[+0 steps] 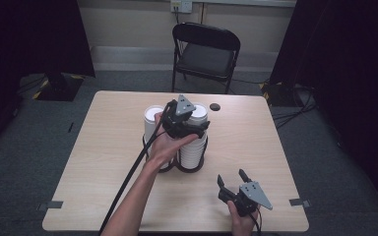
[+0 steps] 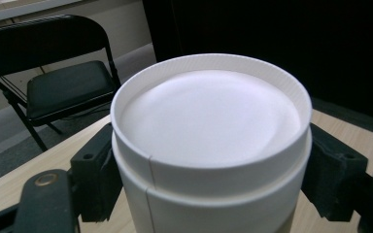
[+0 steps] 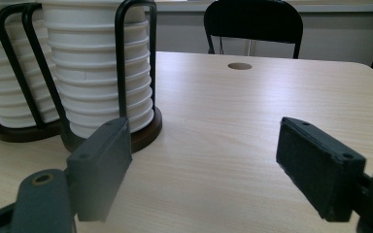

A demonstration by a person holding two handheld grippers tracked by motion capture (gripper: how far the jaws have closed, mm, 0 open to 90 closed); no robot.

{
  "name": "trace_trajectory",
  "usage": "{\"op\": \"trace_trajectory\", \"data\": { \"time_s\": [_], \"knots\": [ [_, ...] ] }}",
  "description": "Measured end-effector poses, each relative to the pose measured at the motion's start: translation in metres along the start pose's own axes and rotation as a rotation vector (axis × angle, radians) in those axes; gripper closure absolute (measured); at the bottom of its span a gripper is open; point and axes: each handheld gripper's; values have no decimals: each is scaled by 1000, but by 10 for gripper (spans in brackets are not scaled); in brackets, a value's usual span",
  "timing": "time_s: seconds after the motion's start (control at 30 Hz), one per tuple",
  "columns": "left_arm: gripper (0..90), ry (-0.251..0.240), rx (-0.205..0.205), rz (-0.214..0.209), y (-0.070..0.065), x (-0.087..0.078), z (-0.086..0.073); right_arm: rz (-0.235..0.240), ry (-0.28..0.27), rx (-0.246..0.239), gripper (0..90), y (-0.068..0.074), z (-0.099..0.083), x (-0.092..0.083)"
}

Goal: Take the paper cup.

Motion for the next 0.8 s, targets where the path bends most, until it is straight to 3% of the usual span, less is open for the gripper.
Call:
{"op": "trace_trajectory", "data": {
  "time_s": [0.4,0.8],
  "knots": [
    [213,-45,-10,6,-1,-7,2,1,2,-2,200,0,0,0],
    [214,-116,12,17,-3,-17,6,0,1,-4,202,0,0,0]
  ]
}}
Point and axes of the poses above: each handheld gripper's, and its own axes: x roughly forward along the jaws, z roughly out of its top, y roughly to its left, and after that the axes turned 7 degrees about y, right-handed
